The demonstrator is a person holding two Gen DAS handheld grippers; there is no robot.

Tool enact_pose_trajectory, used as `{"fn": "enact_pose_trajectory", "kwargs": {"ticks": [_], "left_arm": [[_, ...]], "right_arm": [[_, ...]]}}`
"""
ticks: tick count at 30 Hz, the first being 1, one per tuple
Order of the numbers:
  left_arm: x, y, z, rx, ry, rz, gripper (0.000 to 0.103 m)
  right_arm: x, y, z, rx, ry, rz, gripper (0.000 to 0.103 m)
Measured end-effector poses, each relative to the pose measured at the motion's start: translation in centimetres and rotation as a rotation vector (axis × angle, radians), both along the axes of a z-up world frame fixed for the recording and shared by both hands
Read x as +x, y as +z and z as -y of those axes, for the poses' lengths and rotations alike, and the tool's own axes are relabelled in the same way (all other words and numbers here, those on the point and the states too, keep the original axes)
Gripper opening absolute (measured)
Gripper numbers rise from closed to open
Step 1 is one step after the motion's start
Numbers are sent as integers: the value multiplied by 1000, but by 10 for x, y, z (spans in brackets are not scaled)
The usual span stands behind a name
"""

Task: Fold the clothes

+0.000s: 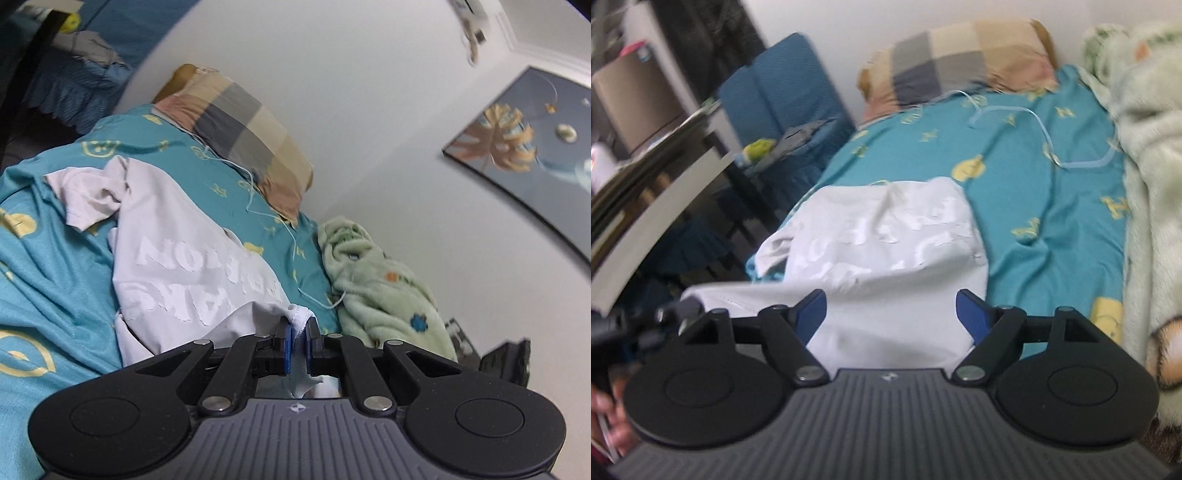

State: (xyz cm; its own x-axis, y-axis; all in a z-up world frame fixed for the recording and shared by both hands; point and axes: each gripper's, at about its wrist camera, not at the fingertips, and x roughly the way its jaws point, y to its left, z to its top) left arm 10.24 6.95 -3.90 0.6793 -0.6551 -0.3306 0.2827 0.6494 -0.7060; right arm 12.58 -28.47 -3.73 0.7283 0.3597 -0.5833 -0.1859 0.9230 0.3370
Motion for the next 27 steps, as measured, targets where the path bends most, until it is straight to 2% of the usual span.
{"fn": "enact_pose_trajectory", "kwargs": {"ticks": [3, 9, 13, 14, 20, 24, 27], "left_arm": [[1, 1, -3, -6, 9, -4, 8], [-4, 3, 1, 22, -4, 20, 8], [-6, 4, 2, 27, -5, 29, 8], [-6, 4, 1, 26, -4, 29, 8], [-7, 5, -2, 20, 10, 27, 8], [-8, 6, -4, 13, 18, 28, 8], [-8, 7, -5, 4, 22, 28, 8]], "right_arm": [[-6, 1, -27, -122, 86, 56, 79], [-18, -6, -82, -230, 267, 132, 78], [-17, -12, -97, -298, 271, 169, 78], [-15, -12, -96, -296, 251, 169, 78], [-3, -11, -64, -134, 159, 84, 78], [-4, -12, -52, -117, 148, 27, 78], [-2, -14, -40, -105, 95, 0, 78]]}}
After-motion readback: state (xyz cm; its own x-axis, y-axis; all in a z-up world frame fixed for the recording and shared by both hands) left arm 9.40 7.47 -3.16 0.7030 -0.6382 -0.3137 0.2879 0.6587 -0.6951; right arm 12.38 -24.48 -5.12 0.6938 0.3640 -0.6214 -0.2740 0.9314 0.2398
